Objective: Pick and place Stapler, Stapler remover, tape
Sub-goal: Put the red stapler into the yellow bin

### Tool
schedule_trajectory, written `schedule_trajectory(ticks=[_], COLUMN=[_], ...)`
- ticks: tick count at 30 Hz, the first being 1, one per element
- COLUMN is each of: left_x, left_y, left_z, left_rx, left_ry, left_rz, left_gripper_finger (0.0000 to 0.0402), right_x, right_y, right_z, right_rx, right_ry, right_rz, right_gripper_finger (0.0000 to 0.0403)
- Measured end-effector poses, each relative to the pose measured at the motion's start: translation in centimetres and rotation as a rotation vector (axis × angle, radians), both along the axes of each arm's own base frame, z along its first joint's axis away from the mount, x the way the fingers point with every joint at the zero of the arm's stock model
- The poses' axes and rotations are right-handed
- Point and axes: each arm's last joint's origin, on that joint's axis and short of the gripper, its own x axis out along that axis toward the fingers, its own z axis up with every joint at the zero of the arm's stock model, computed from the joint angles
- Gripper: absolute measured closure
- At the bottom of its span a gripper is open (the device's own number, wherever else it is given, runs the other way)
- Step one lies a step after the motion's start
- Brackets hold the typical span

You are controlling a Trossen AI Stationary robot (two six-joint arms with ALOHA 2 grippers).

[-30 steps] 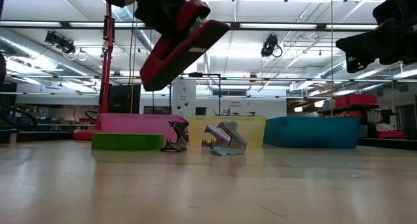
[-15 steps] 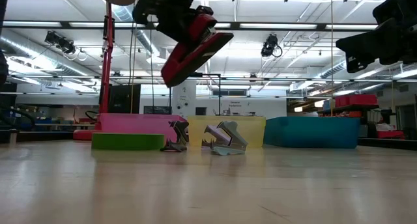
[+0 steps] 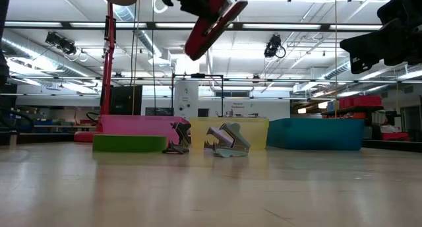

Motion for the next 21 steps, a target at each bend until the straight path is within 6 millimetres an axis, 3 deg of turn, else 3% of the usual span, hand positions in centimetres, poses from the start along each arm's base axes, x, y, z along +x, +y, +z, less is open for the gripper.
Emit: schedule_trajectory(ticks=[5,11,16,21], left_x=[-0.2,-0.3,-0.1,1.7], left_y=[0.9,1.6,2.3,3.7], left_z=[2.3,3.6,3.1,0.7], left_rx=[-0.019,-0.025,-0.049,-0.069], left_ry=[-0.109,-0.17,-0.156,-0.095], left_rz=[-0.024,0.006,0.038,0.051], left_gripper_finger=[0.0253,0.0253,0.0253,0.0253], right_x=[0.0,0.0,0.0,0.0], right_y=[0.0,0.0,0.0,0.0], right_z=[0.0,0.0,0.0,0.0], right_rx=[0.0,0.0,0.0,0.0], right_ry=[0.0,0.0,0.0,0.0], right_rz=[0.0,0.0,0.0,0.0], right_gripper_finger=[0.0385,0.0385,0.0385,0.0385])
